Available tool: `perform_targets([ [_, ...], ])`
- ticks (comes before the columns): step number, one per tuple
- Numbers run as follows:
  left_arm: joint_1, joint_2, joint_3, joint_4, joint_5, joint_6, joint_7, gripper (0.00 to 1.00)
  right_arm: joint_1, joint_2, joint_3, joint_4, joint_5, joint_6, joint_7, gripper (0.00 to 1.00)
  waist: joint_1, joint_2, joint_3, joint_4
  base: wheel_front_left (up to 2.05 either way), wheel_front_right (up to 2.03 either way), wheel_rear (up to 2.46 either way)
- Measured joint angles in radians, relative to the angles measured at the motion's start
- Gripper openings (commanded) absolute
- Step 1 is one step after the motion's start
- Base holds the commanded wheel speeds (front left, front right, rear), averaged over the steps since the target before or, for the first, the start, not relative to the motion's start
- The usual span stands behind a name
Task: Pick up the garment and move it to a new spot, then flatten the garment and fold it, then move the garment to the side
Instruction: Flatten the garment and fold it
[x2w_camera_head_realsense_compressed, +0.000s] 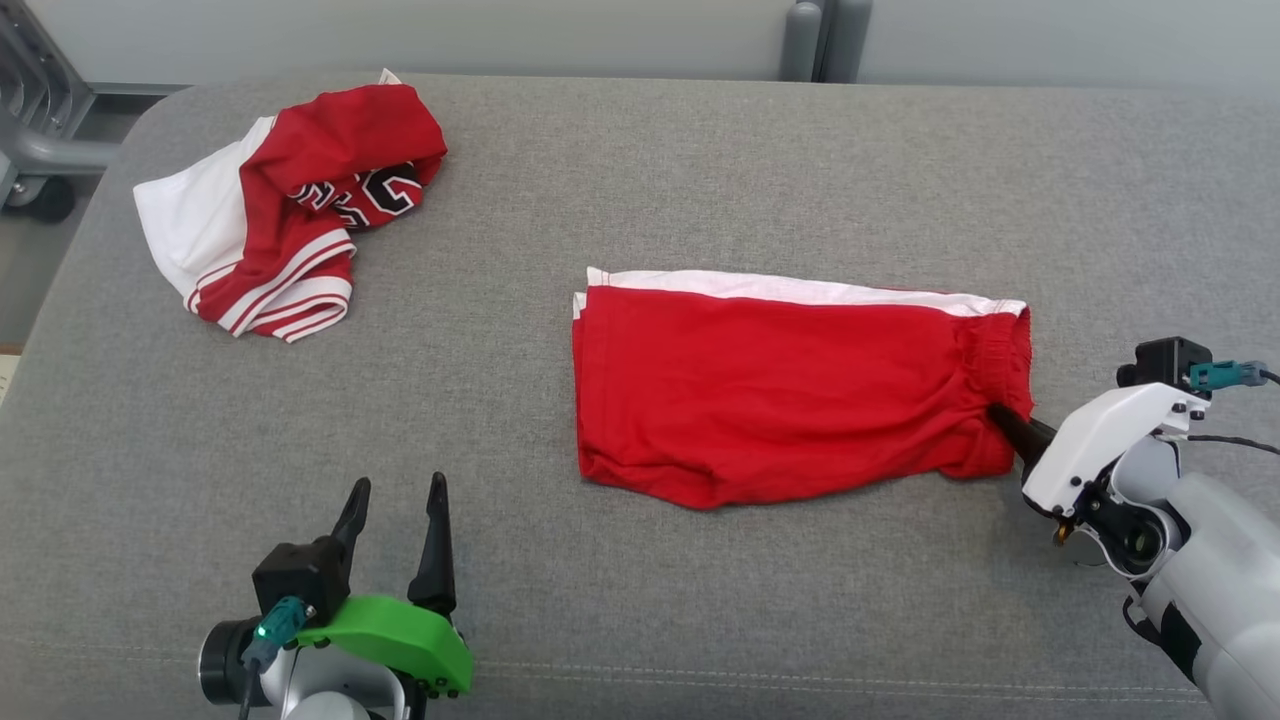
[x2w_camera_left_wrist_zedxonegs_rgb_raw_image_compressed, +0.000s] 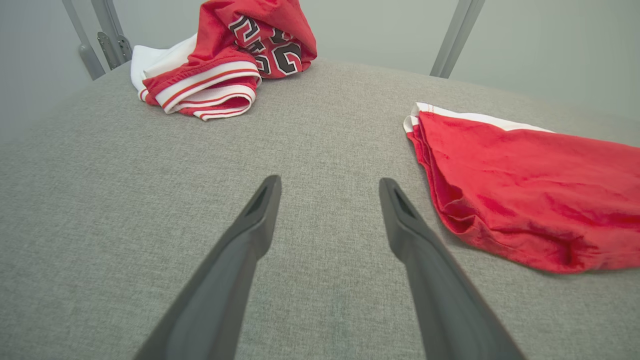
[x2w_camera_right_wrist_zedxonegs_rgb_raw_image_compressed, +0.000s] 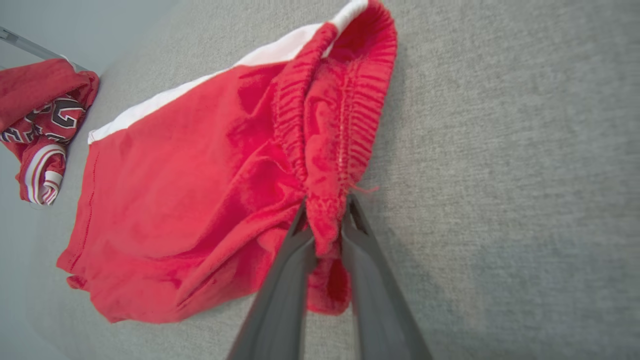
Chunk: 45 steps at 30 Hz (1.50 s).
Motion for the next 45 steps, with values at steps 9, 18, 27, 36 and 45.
perform_targets([
  [9,0.023,-0.001,0.013,-0.02,0.007,0.004,0.0,1.0,-0.016,-0.022,-0.006,0.001,0.001,0.006,-0.012,0.0,0.0,0.0,0.0,-0.027,0.0,0.0,0.0],
  [18,0.026,-0.001,0.008,-0.039,0.009,0.004,0.001,1.0,-0.022,-0.105,-0.022,0.015,-0.001,0.006,-0.021,0.0,0.0,0.0,-0.005,-0.054,0.0,0.0,0.0],
  [27,0.027,-0.001,0.007,-0.052,0.016,0.004,0.003,1.0,-0.059,-0.085,0.01,-0.056,-0.022,0.011,-0.03,0.0,0.0,0.0,-0.009,-0.062,0.0,0.0,0.0],
  [36,0.028,-0.002,-0.003,-0.058,0.014,0.004,0.011,1.0,-0.066,-0.041,0.108,-0.223,-0.052,0.015,0.007,0.0,0.0,0.0,-0.027,-0.054,0.0,0.0,0.0],
  [45,0.029,-0.002,-0.015,-0.068,-0.01,0.004,0.012,1.0,-0.087,0.013,0.216,-0.313,-0.09,0.015,0.076,0.0,0.0,0.0,-0.041,-0.031,0.0,0.0,0.0],
])
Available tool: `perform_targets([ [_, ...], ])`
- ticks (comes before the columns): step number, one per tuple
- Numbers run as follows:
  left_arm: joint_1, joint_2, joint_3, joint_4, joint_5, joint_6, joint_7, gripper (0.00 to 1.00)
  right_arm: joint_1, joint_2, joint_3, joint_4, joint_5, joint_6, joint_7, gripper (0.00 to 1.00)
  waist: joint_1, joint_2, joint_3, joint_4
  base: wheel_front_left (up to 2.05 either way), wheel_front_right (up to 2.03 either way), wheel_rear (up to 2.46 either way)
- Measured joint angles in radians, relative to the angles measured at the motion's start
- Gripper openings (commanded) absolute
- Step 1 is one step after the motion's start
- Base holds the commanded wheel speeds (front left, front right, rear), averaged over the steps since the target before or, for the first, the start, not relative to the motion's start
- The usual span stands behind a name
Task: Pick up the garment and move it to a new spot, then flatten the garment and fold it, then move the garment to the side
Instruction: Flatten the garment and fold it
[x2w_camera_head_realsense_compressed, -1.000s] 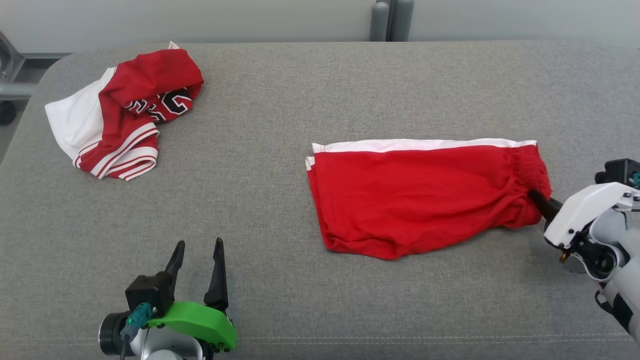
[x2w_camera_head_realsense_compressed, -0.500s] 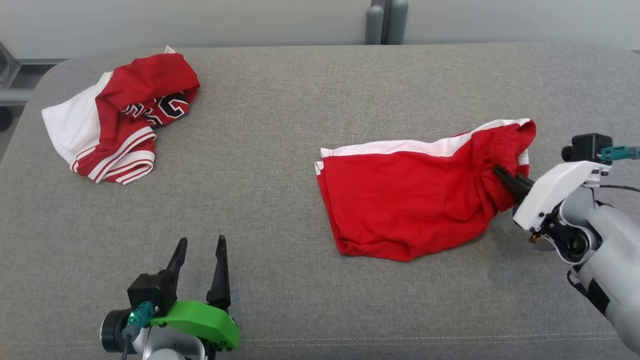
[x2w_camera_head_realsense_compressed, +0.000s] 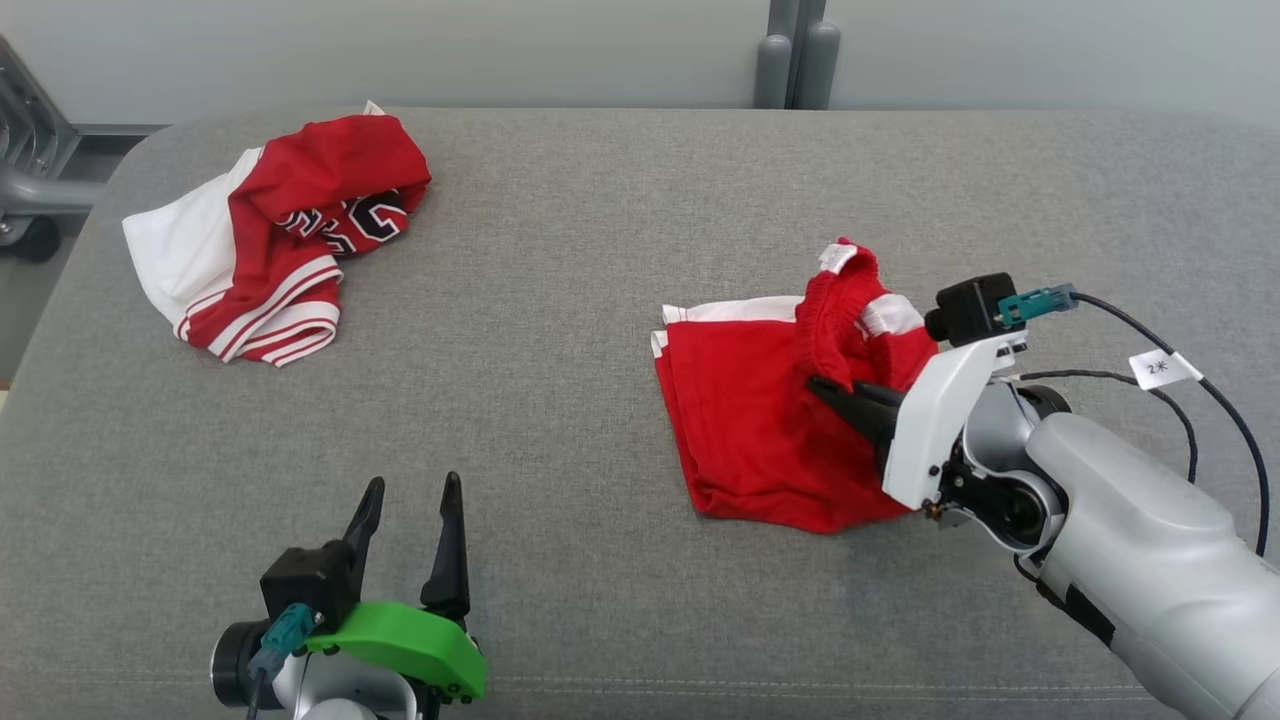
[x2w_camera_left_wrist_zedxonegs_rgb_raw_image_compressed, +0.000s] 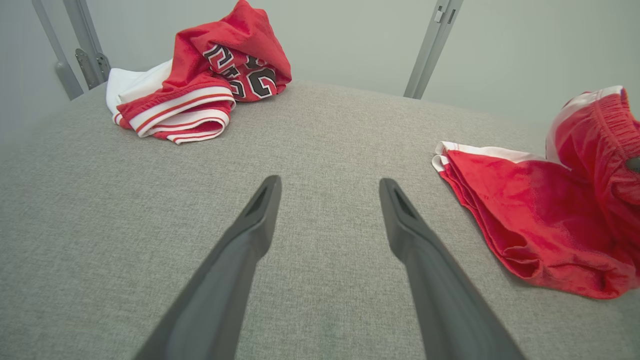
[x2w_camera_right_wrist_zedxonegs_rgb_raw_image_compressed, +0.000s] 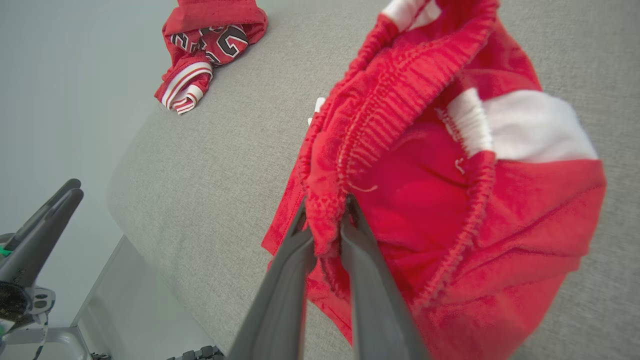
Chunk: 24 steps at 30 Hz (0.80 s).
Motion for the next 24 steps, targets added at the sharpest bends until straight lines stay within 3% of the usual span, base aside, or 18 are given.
perform_targets([
  [16,0.008,0.0,-0.041,-0.004,-0.03,0.0,0.0,1.0,-0.022,0.078,0.041,0.134,-0.008,-0.012,0.081,0.0,0.0,0.0,-0.005,0.079,0.0,0.0,0.0],
  [24,0.01,0.0,-0.04,0.006,-0.047,0.0,0.0,1.0,-0.052,0.113,0.087,0.193,-0.055,-0.019,0.104,0.26,0.0,0.0,-0.012,0.115,0.0,0.0,0.0],
])
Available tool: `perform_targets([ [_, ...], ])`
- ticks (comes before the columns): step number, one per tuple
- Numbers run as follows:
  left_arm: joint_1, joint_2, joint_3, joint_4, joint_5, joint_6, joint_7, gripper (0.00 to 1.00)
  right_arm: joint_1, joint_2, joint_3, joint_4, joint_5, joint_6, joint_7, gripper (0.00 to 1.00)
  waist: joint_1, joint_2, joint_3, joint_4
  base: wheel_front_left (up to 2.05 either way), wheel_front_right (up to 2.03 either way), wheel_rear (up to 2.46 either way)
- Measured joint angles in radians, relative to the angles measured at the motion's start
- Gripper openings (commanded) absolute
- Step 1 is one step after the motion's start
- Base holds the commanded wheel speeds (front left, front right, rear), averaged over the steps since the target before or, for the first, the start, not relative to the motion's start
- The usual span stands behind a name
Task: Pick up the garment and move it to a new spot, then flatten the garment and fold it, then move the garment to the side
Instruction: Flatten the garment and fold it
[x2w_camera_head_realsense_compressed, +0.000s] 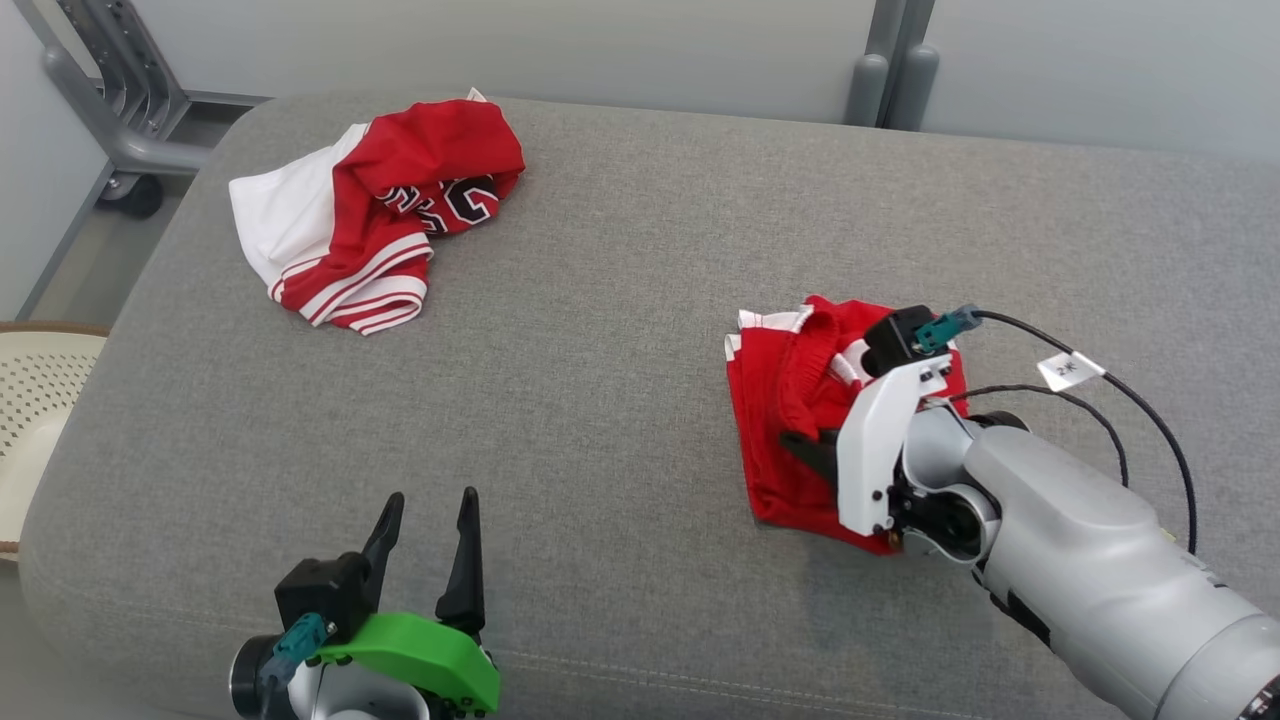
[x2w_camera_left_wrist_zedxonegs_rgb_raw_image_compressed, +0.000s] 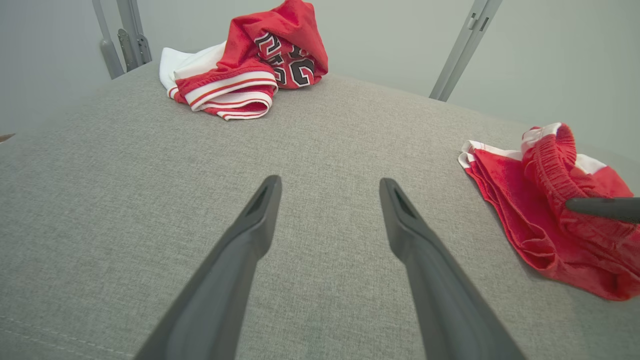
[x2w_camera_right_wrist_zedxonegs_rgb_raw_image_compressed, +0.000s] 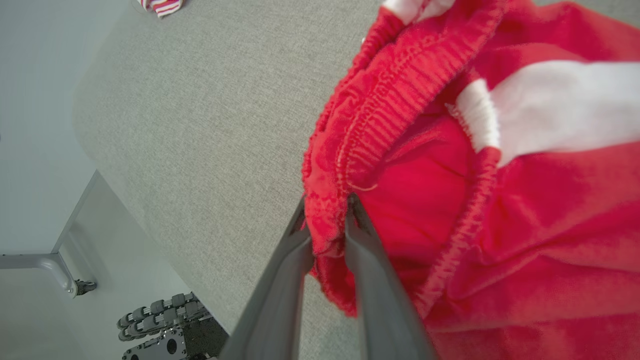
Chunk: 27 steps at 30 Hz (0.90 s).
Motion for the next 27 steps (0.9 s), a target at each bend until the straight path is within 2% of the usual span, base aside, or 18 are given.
perform_targets([
  [2,0.002,0.0,0.007,0.005,0.0,0.0,0.0,1.0,-0.01,0.02,0.015,0.005,-0.008,0.0,0.003,0.37,0.0,0.0,-0.006,0.001,0.0,0.0,0.0],
  [3,0.005,0.0,0.013,0.007,0.0,0.0,0.0,1.0,-0.013,0.027,0.028,0.007,-0.018,0.0,0.003,0.54,0.0,0.0,-0.009,0.001,0.0,0.0,0.0],
  [4,0.009,0.0,0.019,0.008,0.0,0.0,0.0,1.0,-0.016,0.033,0.041,0.009,-0.03,0.001,0.003,0.88,0.0,0.0,-0.013,0.0,0.0,0.0,0.0],
  [5,0.009,0.0,0.019,0.008,0.0,0.0,0.0,1.0,-0.016,0.033,0.041,0.009,-0.03,0.001,0.003,1.0,0.0,0.0,-0.013,0.0,0.0,0.0,0.0],
  [12,0.03,0.0,0.03,0.012,0.0,0.0,-0.001,1.0,-0.04,0.054,0.074,0.005,-0.072,0.004,0.002,1.0,0.0,0.0,-0.034,-0.022,0.0,0.0,0.0],
  [18,0.052,0.0,0.039,0.016,0.002,0.0,-0.001,1.0,-0.077,0.053,0.064,-0.049,-0.077,0.01,-0.049,1.0,0.0,0.0,-0.057,-0.053,0.0,0.0,0.0],
  [27,0.07,0.001,0.051,0.0,0.025,0.0,-0.001,1.0,-0.089,-0.049,-0.017,-0.053,-0.073,0.01,-0.118,1.0,0.0,0.0,-0.074,-0.105,0.0,0.0,0.0],
])
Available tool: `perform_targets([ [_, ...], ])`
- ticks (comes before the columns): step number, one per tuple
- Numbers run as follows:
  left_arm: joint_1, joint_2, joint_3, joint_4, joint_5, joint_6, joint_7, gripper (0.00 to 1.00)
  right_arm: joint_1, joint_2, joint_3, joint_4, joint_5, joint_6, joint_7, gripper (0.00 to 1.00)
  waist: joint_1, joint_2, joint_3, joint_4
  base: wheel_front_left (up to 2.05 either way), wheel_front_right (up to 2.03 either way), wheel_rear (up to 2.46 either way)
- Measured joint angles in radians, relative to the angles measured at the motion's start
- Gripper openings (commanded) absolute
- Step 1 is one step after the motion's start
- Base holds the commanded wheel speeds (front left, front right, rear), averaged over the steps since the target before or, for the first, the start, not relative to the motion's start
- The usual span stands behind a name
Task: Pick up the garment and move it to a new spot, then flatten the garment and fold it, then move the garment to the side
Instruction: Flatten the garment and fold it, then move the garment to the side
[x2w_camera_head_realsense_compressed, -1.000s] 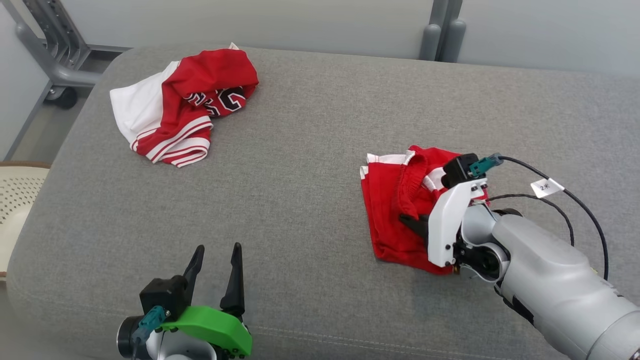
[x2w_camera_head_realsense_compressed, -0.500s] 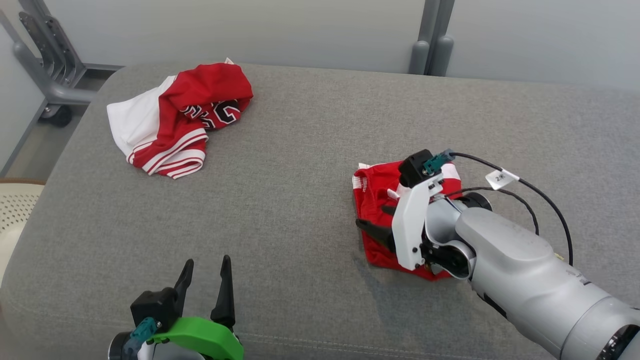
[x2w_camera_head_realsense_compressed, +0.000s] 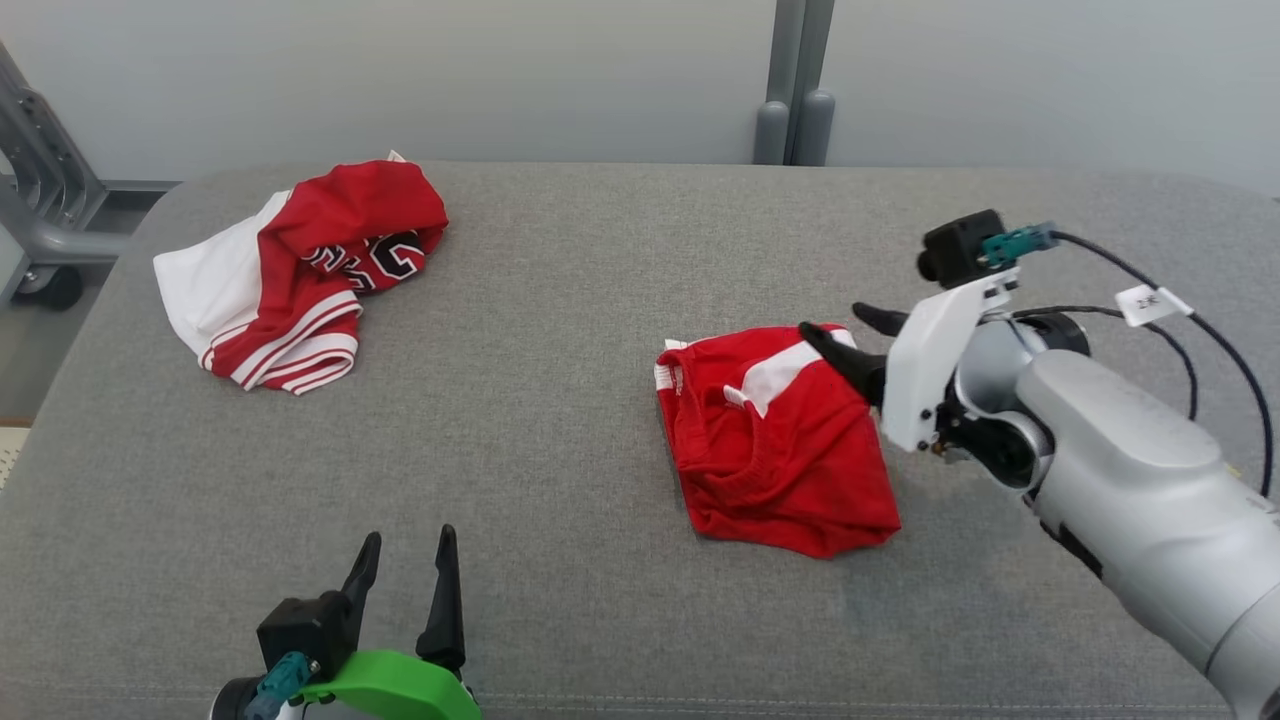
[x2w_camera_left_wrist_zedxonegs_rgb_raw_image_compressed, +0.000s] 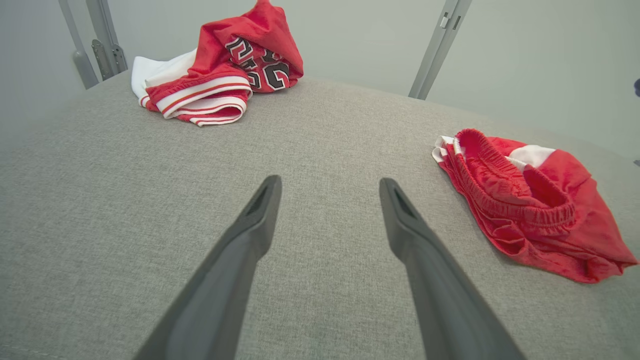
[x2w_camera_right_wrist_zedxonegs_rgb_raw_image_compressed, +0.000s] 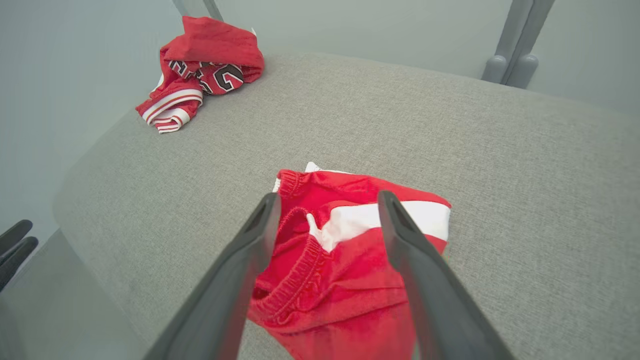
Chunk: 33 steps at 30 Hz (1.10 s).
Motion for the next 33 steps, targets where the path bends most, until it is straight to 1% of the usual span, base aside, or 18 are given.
perform_targets([
  [3,0.0,0.0,0.0,-0.015,0.01,0.0,0.0,1.0,0.006,-0.036,-0.035,0.018,0.026,-0.002,-0.019,1.0,0.0,0.0,0.013,-0.005,0.0,0.0,0.0],
  [4,0.0,0.0,-0.001,-0.019,0.014,0.0,0.0,1.0,0.012,-0.044,-0.046,0.024,0.035,-0.01,-0.024,1.0,0.0,0.0,0.018,-0.006,0.0,0.0,0.0],
  [11,-0.005,0.0,-0.002,-0.045,0.039,0.0,0.0,1.0,0.088,-0.088,-0.111,0.077,0.107,-0.011,-0.061,1.0,0.0,0.0,0.068,0.005,0.0,0.0,0.0],
  [24,-0.049,0.0,-0.007,-0.079,0.047,0.0,0.0,1.0,0.133,-0.084,-0.156,0.145,0.194,-0.01,-0.06,1.0,0.0,0.0,0.132,0.077,0.0,0.0,0.0],
  [33,-0.05,-0.001,0.001,-0.089,0.047,0.0,0.0,1.0,0.14,-0.041,-0.16,0.171,0.227,-0.008,-0.036,1.0,0.0,0.0,0.149,0.102,0.0,0.0,0.0],
])
